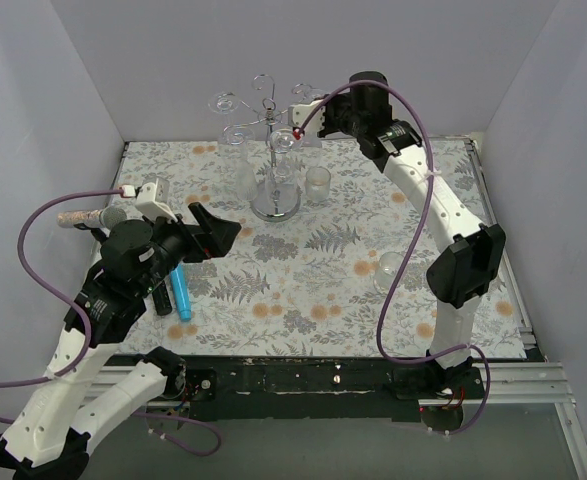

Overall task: Place the wine glass upside down on the wine glass rack
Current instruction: Turn the wine glass upside down at the wine rack.

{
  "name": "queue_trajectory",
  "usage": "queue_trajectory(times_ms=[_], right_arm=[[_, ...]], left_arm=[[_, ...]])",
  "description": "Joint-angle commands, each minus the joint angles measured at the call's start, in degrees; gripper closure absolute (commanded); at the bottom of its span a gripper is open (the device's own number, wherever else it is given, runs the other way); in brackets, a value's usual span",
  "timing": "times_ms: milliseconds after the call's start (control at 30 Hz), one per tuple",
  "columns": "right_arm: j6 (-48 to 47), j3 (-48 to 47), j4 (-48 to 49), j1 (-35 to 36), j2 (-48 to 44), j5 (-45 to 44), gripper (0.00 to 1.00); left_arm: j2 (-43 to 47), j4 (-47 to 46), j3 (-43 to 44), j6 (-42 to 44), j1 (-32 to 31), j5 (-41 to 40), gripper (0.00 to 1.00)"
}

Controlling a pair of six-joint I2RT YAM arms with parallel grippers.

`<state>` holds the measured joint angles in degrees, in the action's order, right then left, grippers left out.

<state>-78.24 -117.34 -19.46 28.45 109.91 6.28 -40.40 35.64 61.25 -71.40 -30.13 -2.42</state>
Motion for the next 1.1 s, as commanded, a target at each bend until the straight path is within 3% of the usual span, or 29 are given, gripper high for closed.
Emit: queue_trajectory(times_ms=[0,600,1067], right_arm=[[-0.6,-2.02,7.51,0.29,-1.63,-1.36,0.99],[-2.01,-4.12,9.62,-1.55,-0.22,-4.61,0.99],[-0.95,-10.01,14.89,-3.4,6.1,-6.02,0.99]], left_arm=[[0.5,0.22,1.5,0.29,-0.1,-0.66,0.02],[1.73,1.54,1.68,0.55,-0.1,-1.98,0.02],[1.47,1.8,1.94,0.29,-0.1,-2.07,0.02]])
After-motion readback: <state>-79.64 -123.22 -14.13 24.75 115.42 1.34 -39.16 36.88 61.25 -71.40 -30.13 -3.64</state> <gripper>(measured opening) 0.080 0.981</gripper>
